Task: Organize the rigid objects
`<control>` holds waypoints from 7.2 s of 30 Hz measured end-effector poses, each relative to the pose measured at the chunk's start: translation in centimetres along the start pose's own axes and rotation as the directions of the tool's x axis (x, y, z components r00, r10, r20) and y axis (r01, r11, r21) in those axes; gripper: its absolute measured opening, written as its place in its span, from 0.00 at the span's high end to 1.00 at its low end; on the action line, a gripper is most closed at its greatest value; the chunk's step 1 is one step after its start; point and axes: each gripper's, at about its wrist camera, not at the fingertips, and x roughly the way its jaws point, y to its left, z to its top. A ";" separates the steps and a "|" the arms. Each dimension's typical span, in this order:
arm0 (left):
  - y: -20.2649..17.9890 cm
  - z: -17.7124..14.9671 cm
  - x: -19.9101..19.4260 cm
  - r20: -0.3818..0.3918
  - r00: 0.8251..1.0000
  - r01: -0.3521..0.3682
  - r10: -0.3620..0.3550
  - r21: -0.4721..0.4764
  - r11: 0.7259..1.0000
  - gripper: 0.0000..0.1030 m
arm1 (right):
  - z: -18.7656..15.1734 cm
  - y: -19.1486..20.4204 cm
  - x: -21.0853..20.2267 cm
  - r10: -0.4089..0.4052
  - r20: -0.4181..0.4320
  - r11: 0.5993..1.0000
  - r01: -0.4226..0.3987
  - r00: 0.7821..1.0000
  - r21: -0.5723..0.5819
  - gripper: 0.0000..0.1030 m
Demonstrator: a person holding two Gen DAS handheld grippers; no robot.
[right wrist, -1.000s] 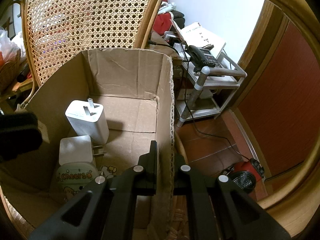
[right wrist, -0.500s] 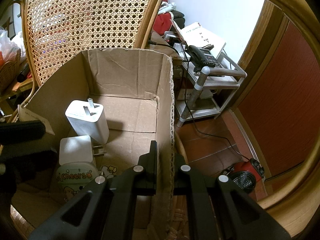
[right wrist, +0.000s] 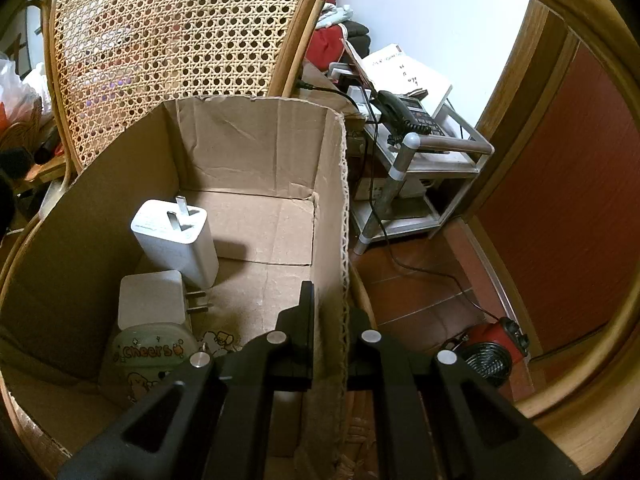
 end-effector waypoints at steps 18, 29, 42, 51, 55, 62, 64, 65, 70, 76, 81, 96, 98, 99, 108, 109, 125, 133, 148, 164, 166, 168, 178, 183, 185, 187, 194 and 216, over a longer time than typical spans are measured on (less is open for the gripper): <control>7.6 -3.2 2.9 -0.156 0.969 -0.189 0.192 0.037 0.981 0.43 | -0.1 0.2 -0.1 -0.001 0.000 1.000 0.001 1.000 -0.001 0.90; 7.8 -3.8 8.4 -0.189 0.975 -0.098 0.114 0.090 0.991 0.57 | 0.0 0.0 0.0 0.000 0.000 1.000 0.000 1.000 0.002 0.90; 6.9 -3.1 9.0 -0.158 0.983 -0.075 0.089 0.091 0.993 0.88 | -0.1 0.2 -0.1 -0.003 0.000 1.000 0.003 1.000 -0.002 0.90; 7.1 -0.4 3.5 -0.035 0.997 -0.072 0.073 0.051 0.996 0.98 | -0.1 0.2 -0.1 -0.003 0.001 1.000 0.003 1.000 -0.003 0.90; 5.9 0.7 0.5 0.029 0.999 -0.037 0.035 0.060 0.997 1.00 | -0.1 0.2 -0.1 -0.004 0.001 1.000 0.004 1.000 -0.004 0.90; 5.5 0.7 0.9 -0.030 0.993 -0.108 0.110 0.061 0.992 0.85 | -0.2 0.3 -0.1 -0.003 0.001 1.000 0.003 1.000 -0.005 0.90; 6.0 -0.5 3.3 -0.152 0.979 -0.126 0.133 0.054 0.991 0.79 | -0.2 0.2 -0.1 -0.002 0.001 1.000 0.002 1.000 -0.004 0.90; 5.9 -1.0 3.9 -0.169 0.974 -0.139 0.149 0.071 0.988 0.74 | -0.2 0.2 -0.1 -0.002 0.001 1.000 0.002 1.000 -0.005 0.90; 5.9 -2.7 6.8 -0.223 0.966 -0.113 0.132 0.097 0.989 0.46 | -0.2 0.1 0.0 -0.003 0.001 1.000 0.003 1.000 -0.005 0.90; 8.3 -3.5 9.8 -0.251 0.967 -0.050 0.040 -0.031 0.998 0.42 | -0.2 0.1 0.0 -0.007 0.001 1.000 0.007 1.000 -0.005 0.88; 7.5 -3.5 10.2 -0.250 0.968 0.013 -0.021 -0.034 0.999 0.71 | -0.1 0.0 0.1 -0.009 0.003 1.000 0.009 1.000 -0.011 0.88; 6.0 0.9 0.4 -0.027 0.998 0.060 -0.060 -0.023 0.998 0.97 | -0.1 0.1 0.2 -0.009 0.003 1.000 0.009 1.000 -0.008 0.88; 5.2 1.7 -1.6 0.002 0.996 0.089 -0.089 -0.027 0.996 0.98 | -0.1 0.1 0.2 -0.009 0.003 1.000 0.009 1.000 -0.008 0.88; 4.7 2.0 -2.1 0.015 0.994 0.107 -0.106 -0.027 0.994 0.97 | -0.1 0.1 0.1 -0.010 0.004 1.000 0.010 1.000 -0.010 0.88; -0.6 2.6 -2.0 -0.013 0.987 0.162 -0.162 0.047 0.986 0.97 | -0.2 0.3 -0.1 -0.013 0.004 1.000 0.013 1.000 -0.013 0.88; -0.6 2.4 -1.3 -0.027 0.988 0.152 -0.151 0.033 0.988 0.97 | -0.2 0.3 0.0 -0.011 0.004 1.000 0.011 1.000 -0.013 0.88; -3.6 -1.2 5.7 -0.128 0.990 -0.037 0.051 0.113 0.993 0.95 | -0.2 0.4 -0.1 -0.013 0.005 1.000 0.013 1.000 -0.013 0.87; -4.6 -1.7 5.8 -0.096 0.989 -0.097 0.111 0.135 0.986 0.73 | -0.2 0.8 -0.2 -0.015 0.004 1.000 0.015 1.000 -0.011 0.87; 2.7 -3.6 -2.0 0.004 0.962 -0.271 0.272 0.099 0.957 0.12 | -0.2 0.5 -0.5 -0.028 0.037 1.000 0.027 0.999 0.009 0.93; 8.3 -15.2 -1.0 -0.253 0.900 -0.309 0.355 0.204 0.929 0.12 | -0.4 0.2 -1.1 0.023 0.049 0.999 -0.025 0.999 0.043 0.96; 8.9 -15.3 -1.0 -0.265 0.907 -0.286 0.326 0.178 0.941 0.11 | -0.5 0.0 -1.2 0.033 0.052 0.998 -0.036 0.998 0.053 0.96; 9.5 -15.4 -1.1 -0.279 0.915 -0.262 0.293 0.144 0.954 0.12 | -0.5 0.1 -1.4 0.039 0.062 0.998 -0.042 0.997 0.050 0.96; 10.3 -15.1 -1.9 -0.279 0.933 -0.218 0.226 0.060 0.974 0.54 | -0.4 0.1 -2.3 0.070 0.095 0.996 -0.075 0.993 0.054 0.96; 10.0 -13.2 -4.0 -0.198 0.955 -0.220 0.220 0.022 0.975 0.55 | -0.4 -0.1 -1.9 0.082 0.084 0.994 -0.088 0.993 0.069 0.97; 9.7 -12.0 -4.9 -0.165 0.964 -0.210 0.208 0.007 0.978 0.55 | -0.3 0.1 -1.9 0.078 0.086 0.995 -0.083 0.993 0.058 0.97; 8.7 -10.4 -5.6 -0.116 0.976 -0.187 0.186 0.001 0.982 0.55 | -0.3 0.1 -1.9 0.079 0.085 0.995 -0.084 0.993 0.061 0.97; 4.4 -6.2 -5.6 -0.048 0.998 -0.038 0.040 0.047 0.998 0.54 | -0.3 0.2 -1.6 0.066 0.075 0.996 -0.070 0.995 0.049 0.97; -3.9 -5.3 0.4 -0.110 0.988 0.116 -0.105 0.105 0.988 0.55 | -0.8 -0.1 -1.0 0.070 0.056 0.995 -0.074 0.996 0.073 0.96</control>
